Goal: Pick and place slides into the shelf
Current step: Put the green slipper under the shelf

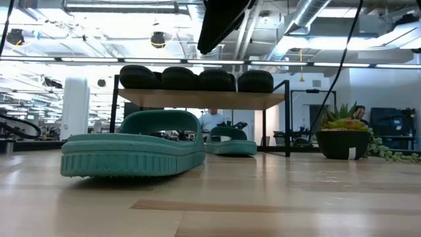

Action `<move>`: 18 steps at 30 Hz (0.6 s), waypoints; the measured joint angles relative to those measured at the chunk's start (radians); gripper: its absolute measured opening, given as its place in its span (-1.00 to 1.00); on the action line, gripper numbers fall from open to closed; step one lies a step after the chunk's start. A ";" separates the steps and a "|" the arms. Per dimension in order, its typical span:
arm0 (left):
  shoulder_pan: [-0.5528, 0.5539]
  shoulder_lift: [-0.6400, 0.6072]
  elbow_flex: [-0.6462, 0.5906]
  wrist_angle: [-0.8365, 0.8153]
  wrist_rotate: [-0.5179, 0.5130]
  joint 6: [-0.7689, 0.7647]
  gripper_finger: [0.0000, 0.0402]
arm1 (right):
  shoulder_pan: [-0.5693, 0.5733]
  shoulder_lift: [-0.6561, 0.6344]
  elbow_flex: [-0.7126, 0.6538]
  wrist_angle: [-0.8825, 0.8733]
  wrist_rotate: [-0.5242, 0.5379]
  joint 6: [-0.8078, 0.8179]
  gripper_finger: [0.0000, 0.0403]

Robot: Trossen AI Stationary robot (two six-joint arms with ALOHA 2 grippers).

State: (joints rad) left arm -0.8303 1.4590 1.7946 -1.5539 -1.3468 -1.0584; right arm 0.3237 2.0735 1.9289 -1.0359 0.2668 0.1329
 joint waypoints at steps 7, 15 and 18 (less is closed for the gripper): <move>0.000 0.000 0.000 0.000 0.006 0.000 -0.39 | 0.023 0.000 0.000 0.014 0.000 -0.001 -0.39; 0.000 0.000 0.000 0.001 0.046 -0.001 -0.39 | 0.053 0.012 0.001 0.076 0.019 -0.006 -0.40; 0.000 0.000 0.000 0.001 0.060 0.000 -0.39 | 0.066 0.042 0.001 0.101 0.068 -0.002 -0.40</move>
State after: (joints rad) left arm -0.8307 1.4590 1.7947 -1.5528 -1.2872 -1.0581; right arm 0.3899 2.1151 1.9297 -0.9353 0.3353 0.1313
